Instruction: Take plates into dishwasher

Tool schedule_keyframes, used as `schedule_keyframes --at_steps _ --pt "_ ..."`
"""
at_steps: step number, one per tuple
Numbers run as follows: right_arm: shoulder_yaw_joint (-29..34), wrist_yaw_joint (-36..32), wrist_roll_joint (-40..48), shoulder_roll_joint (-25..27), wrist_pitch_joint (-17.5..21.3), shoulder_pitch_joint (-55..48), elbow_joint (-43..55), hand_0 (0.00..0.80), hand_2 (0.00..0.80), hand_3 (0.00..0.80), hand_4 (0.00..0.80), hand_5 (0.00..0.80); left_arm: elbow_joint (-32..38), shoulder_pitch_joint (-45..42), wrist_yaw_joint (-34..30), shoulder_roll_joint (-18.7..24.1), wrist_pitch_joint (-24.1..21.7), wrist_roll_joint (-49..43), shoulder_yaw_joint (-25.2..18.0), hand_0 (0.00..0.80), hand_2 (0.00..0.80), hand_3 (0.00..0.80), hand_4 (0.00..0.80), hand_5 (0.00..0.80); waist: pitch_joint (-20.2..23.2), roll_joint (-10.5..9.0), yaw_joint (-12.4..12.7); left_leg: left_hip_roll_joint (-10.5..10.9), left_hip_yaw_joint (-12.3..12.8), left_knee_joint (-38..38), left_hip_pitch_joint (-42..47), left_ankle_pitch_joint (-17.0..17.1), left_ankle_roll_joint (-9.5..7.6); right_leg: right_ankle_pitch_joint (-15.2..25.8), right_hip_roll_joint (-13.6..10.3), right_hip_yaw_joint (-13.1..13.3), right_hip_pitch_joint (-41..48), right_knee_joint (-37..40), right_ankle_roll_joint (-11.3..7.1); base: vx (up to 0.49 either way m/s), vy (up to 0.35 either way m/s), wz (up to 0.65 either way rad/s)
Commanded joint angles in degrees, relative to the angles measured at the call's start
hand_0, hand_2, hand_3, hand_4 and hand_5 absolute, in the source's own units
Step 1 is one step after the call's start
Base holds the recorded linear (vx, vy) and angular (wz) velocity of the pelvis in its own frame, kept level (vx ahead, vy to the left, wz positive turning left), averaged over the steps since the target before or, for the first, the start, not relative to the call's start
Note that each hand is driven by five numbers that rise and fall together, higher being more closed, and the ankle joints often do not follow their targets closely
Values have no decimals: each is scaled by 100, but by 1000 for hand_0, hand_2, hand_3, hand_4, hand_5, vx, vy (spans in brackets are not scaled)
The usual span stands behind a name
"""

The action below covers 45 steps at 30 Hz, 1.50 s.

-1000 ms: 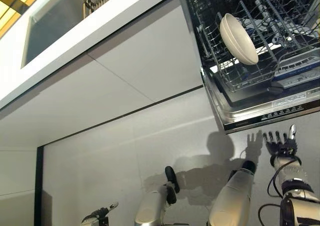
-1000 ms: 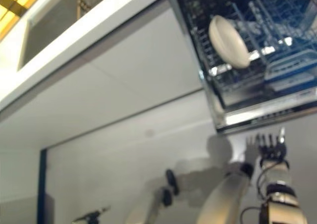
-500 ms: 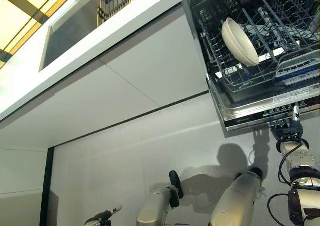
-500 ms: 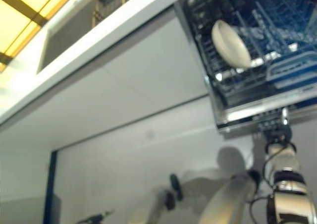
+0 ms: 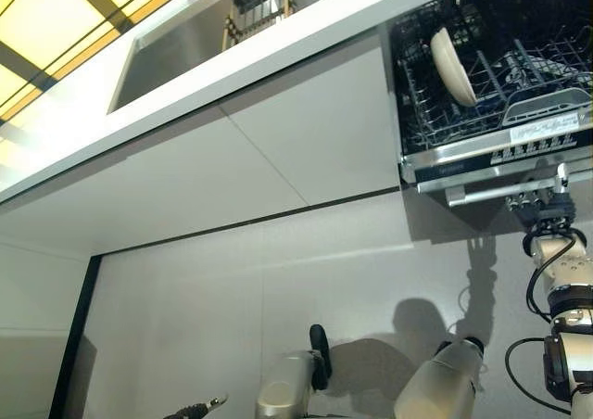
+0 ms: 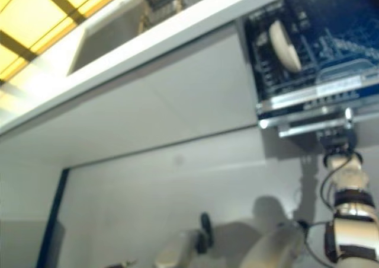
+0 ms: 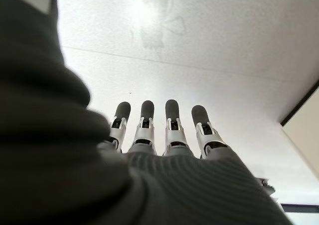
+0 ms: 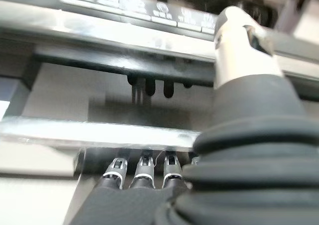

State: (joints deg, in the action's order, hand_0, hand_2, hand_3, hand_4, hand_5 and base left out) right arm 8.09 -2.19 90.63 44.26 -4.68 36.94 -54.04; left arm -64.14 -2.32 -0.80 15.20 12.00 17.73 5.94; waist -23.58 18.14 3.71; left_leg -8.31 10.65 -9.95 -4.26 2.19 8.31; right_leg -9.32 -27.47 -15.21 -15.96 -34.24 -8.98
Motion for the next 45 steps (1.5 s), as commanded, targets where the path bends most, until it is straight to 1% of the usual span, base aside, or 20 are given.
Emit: schedule_keyframes --at_steps 1,4,9,14,18,20,21,22,23,25,27,30,31,34,36,39,40,43,44,45 --pt "-242 -797 -272 27 46 1773 997 0 0 0 0 0 -135 -77 150 650 -11 -366 77 0 0 0 0 0 543 -629 315 27 -109 -551 -188 -287 -157 -256 229 -409 910 288 375 59 -16 5" --pt "-189 -802 -284 6 18 1593 912 0 0 0 0 0 -162 -108 194 690 -67 -417 30 0 0 0 0 0 570 -753 339 -38 -94 -565 -138 -314 -159 -199 295 -464 1057 443 364 51 -36 10" --pt "9 -822 -457 -114 -64 1084 857 0 0 0 0 0 -139 -121 322 829 -136 -564 -112 0 0 0 0 0 637 -1068 375 -243 -38 -617 -58 -356 -137 -42 447 -573 1406 827 304 49 -62 9" --pt "119 -780 -749 -253 -171 665 780 0 0 0 0 0 -77 -148 340 955 -139 -647 -235 0 0 0 0 0 797 -1321 417 -352 -9 -532 47 -374 -138 128 569 -643 1705 1256 233 38 -31 -1" --pt "95 -576 -1682 -344 -328 156 627 0 0 0 0 0 -118 -138 405 936 -253 -644 -344 0 0 0 0 0 1090 -1554 421 -357 -2 -78 252 -261 -162 383 734 -659 1958 1897 135 27 -2 -8" --pt "72 -603 -1943 -325 -420 41 565 0 0 0 0 0 -125 -131 414 931 -289 -627 -366 0 0 0 0 0 1161 -1608 417 -352 6 67 301 -200 -160 462 787 -671 2021 2088 114 -4 2 -8" --pt "59 -769 -2365 -325 -565 -248 443 0 0 0 0 0 -146 -88 410 900 -360 -731 -398 0 0 0 0 0 1320 -1718 397 -349 36 367 392 -93 -158 603 894 -699 2113 2412 65 -1 -1 -5" --pt "61 -834 -2546 -334 -589 -351 395 0 0 0 0 0 -155 -69 401 898 -388 -806 -399 0 0 0 0 0 1364 -1747 391 -348 46 468 432 -56 -155 654 921 -706 2146 2511 49 -69 8 -5" --pt "12 -958 -3081 -380 -619 -545 319 0 0 0 0 0 -171 -1 403 892 -396 -855 -408 0 0 0 0 0 1415 -1790 367 -351 128 595 434 82 -196 822 946 -773 2144 2663 61 -72 11 0" --pt "-253 -1079 -4483 -464 -549 -948 204 0 0 0 0 0 -177 132 328 896 -302 -794 -378 0 0 0 0 0 1532 -1873 325 -336 154 937 557 191 -198 998 1000 -784 2214 2971 7 -68 14 4" --pt "-552 -1177 -5416 -522 -370 -1268 124 0 0 0 0 0 -272 209 198 876 -325 -886 -350 0 0 0 0 0 1621 -1925 283 -319 186 1216 674 271 -202 1134 1043 -806 2248 3193 -44 -46 7 -1" --pt "-885 -1162 -6230 -623 -140 -1652 191 0 0 0 0 0 -322 263 54 863 -335 -943 -253 0 0 0 0 0 1705 -1967 223 -300 222 1421 760 319 -194 1277 1074 -837 2286 3402 -101 -43 10 -4" --pt "-1014 -1127 -6611 -718 -52 -1863 219 0 0 0 0 0 -337 298 -59 845 -314 -1141 -150 0 0 0 0 0 1740 -1977 193 -283 214 1483 767 322 -189 1336 1081 -866 2291 3482 -125 -59 20 -5" --pt "-1226 -1065 -7007 -996 84 -2203 252 0 0 0 0 0 -336 405 -240 816 -243 -1647 134 0 0 0 0 0 1804 -1982 125 -255 169 1495 741 287 -190 1403 1103 -857 2293 3599 -161 -57 18 -4" --pt "-1388 -1075 -7150 -1422 83 -2569 126 0 0 0 0 0 -360 490 -502 743 -69 -1750 418 0 0 0 0 0 1842 -1971 18 -231 177 1495 783 238 -215 1425 1098 -805 2245 3613 -183 -34 34 2" --pt "-1502 -1093 -7488 -1953 190 -2997 -159 0 0 0 0 0 -371 559 -538 591 121 -1526 438 0 0 0 0 0 1855 -1955 -46 -221 191 1495 826 190 -270 1317 1093 -781 2243 3489 -175 0 0 0" --pt "-1502 -1093 -7488 -1954 191 -2997 -160 0 0 0 0 0 -370 558 -538 592 122 -1526 439 0 0 0 0 0 1855 -1956 -46 -220 191 1495 825 190 -271 1316 1092 -781 2243 3488 -176 0 0 0" --pt "-1607 -996 -7622 -2423 252 -3239 -471 0 0 0 0 0 -443 535 -447 501 281 -1533 308 0 0 0 0 0 1829 -1962 -6 -255 127 1194 806 87 -333 1008 1097 -754 2202 3042 -83 1 -83 3" --pt "-1636 -997 -7691 -2473 183 -3240 -479 0 0 0 0 0 -468 487 -418 510 261 -1507 248 0 0 0 0 0 1784 -1968 15 -294 4 886 667 30 -339 864 1130 -672 2147 2823 -14 -38 -194 10" --pt "-1702 -995 -8004 -2465 164 -3231 -490 0 0 0 0 0 -483 425 -319 539 221 -1420 176 0 0 0 0 0 1672 -1960 78 -347 -219 526 402 27 -309 698 1200 -542 2120 2611 96 -78 -185 26"
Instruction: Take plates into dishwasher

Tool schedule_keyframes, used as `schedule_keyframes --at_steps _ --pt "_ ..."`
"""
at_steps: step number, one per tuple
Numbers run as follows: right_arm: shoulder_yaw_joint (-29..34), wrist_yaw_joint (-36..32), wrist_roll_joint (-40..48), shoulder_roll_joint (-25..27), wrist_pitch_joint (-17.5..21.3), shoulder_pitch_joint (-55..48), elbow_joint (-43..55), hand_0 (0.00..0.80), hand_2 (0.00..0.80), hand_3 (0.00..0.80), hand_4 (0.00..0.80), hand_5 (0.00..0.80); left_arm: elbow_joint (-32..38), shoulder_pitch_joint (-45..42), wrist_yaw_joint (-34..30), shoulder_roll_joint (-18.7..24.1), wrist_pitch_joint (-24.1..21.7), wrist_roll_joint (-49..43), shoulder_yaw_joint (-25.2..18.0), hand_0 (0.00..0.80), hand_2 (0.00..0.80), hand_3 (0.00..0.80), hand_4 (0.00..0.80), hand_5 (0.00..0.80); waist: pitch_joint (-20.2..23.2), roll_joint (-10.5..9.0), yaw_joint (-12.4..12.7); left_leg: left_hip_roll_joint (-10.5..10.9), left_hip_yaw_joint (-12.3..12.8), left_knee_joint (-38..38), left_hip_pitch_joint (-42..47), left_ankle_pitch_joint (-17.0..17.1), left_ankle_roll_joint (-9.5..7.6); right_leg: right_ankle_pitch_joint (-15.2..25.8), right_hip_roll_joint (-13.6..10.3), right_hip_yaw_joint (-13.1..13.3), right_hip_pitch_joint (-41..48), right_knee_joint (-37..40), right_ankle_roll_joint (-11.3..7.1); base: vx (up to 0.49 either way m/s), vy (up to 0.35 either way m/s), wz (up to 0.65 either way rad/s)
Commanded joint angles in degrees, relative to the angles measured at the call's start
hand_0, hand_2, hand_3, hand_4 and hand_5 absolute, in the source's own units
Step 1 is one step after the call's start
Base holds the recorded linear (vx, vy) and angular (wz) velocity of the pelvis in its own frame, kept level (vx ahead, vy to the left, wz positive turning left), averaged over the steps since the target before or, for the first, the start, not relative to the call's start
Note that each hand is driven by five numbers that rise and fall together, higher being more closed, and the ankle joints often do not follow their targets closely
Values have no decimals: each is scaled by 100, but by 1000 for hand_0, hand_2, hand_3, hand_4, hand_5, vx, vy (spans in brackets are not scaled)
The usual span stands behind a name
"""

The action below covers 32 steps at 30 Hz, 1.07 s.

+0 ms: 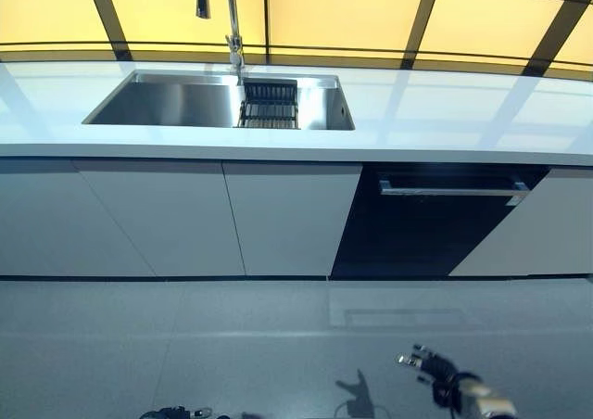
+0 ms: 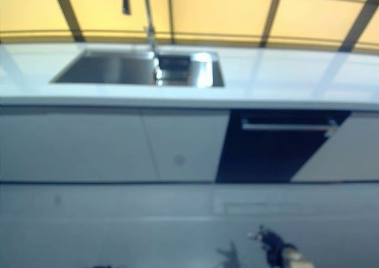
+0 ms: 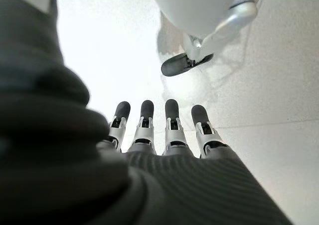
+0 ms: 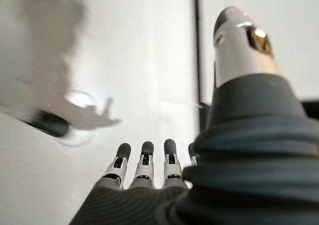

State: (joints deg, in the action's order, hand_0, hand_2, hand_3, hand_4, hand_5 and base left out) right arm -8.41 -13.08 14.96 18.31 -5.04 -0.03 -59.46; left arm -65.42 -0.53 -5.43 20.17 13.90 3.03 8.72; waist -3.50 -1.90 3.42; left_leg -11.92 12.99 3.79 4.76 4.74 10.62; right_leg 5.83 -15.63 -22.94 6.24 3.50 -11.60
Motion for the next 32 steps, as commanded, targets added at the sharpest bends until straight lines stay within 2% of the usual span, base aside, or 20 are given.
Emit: schedule_keyframes --at_steps 1,2,3,4,5,6,7,8,9,10,11,12,14,16,18,20,24,32 --pt "-156 195 -491 162 162 525 24 0 0 0 0 0 -332 219 147 80 3 32 -124 0 0 0 0 0 -430 86 168 -81 -499 -732 -606 -58 -477 -869 65 223 -82 -1238 396 -155 -167 47" --pt "-235 251 -512 197 71 593 25 0 0 0 0 0 -293 207 158 110 -37 20 -140 0 0 0 0 0 -514 119 214 -145 -520 -617 -689 122 -408 -863 104 205 -70 -1214 406 -213 -79 56" --pt "-301 344 -518 242 91 646 -20 0 0 0 0 0 -231 237 128 113 -56 -54 -154 0 0 0 0 0 -566 163 274 -240 -542 -356 -802 492 -300 -808 175 192 17 -1041 393 -188 -51 45" --pt "-309 359 -533 250 109 661 -45 0 0 0 0 0 -226 246 123 105 -61 -72 -153 0 0 0 0 0 -578 169 285 -254 -575 -321 -841 541 -284 -801 190 189 39 -1010 397 -194 -20 35" --pt "-371 429 -690 291 213 729 -148 0 0 0 0 0 -243 298 148 55 -95 -135 -125 0 0 0 0 0 -618 168 331 -247 -714 -292 -945 563 -273 -766 212 192 74 -882 414 -169 -2 31" --pt "-436 463 -765 308 236 757 -190 0 0 0 0 0 -270 347 158 22 -110 -155 -103 0 0 0 0 0 -629 149 315 -166 -750 -489 -936 413 -316 -733 195 190 46 -829 427 -251 31 34" --pt "-488 469 -760 319 201 754 -199 0 0 0 0 0 -263 426 107 7 -73 -174 -82 0 0 0 0 0 -629 105 243 -121 -595 -970 -958 238 -365 -686 154 151 -5 -794 459 -199 40 34" --pt "-480 450 -631 330 157 693 -210 0 0 0 0 0 -247 532 -19 15 -8 -237 -33 0 0 0 0 0 -629 41 124 -177 -309 -1610 -909 -38 -333 -713 106 84 0 -789 471 -192 68 36" --pt "-437 458 -576 334 143 645 -234 0 0 0 0 0 -238 615 -120 11 38 -325 14 0 0 0 0 0 -625 0 52 -155 -159 -1957 -859 -275 -384 -653 44 4 -31 -785 495 -119 64 49" --pt "-406 467 -586 330 145 621 -255 0 0 0 0 0 -228 657 -160 -3 73 -370 36 0 0 0 0 0 -612 -25 28 -79 -121 -2074 -790 -453 -444 -597 -5 -27 -59 -783 502 -132 218 97" --pt "-368 552 -461 281 161 526 -381 0 0 0 0 0 -146 757 -322 -23 243 -500 185 0 0 0 0 0 -518 79 -125 29 319 -1352 -392 -659 -530 -481 -100 -161 -209 -990 476 -90 270 82" --pt "-271 609 -353 235 102 430 -425 0 0 0 0 0 -110 765 -443 9 269 -578 312 0 0 0 0 0 -461 137 -266 86 579 -901 -71 -651 -542 -382 -140 -248 -283 -968 374 -67 309 72" --pt "-98 875 -137 67 -61 315 -608 0 0 0 0 0 -127 815 -454 2 274 -517 451 0 0 0 0 0 -431 186 -327 375 333 -386 64 -560 -623 -66 -222 -181 -395 -855 200 -36 153 60" --pt "68 1037 -5 -36 -147 270 -933 0 0 0 0 0 -272 835 -450 -34 124 -459 480 0 0 0 0 0 -406 169 -342 470 322 -381 117 -672 -696 105 -277 -147 -473 -708 101 -24 50 19" --pt "158 946 -222 -106 -202 239 -1108 0 0 0 0 0 -363 771 -465 -94 -47 -509 427 0 0 0 0 0 -388 167 -328 480 374 -385 148 -726 -728 203 -306 -148 -477 -614 57 -14 11 -19" --pt "90 832 -475 -197 -96 255 -1163 0 0 0 0 0 -390 671 -352 -165 -144 -436 445 0 0 0 0 0 -351 153 -292 505 410 -314 193 -794 -788 256 -333 -150 -530 -510 11 -24 9 -30" --pt "-65 867 -564 -302 -98 287 -1002 0 0 0 0 0 -387 510 -362 -236 -260 -490 402 0 0 0 0 0 -288 92 -276 530 457 -252 234 -808 -817 220 -244 -81 -542 -437 -17 -28 -11 -25" --pt "-133 829 -666 -325 -208 265 -1020 0 0 0 0 0 -372 438 -122 -299 -283 -245 375 0 0 0 0 0 -296 15 -277 481 599 -239 370 -859 -829 255 -238 -149 -484 -365 -86 -26 -24 -5"
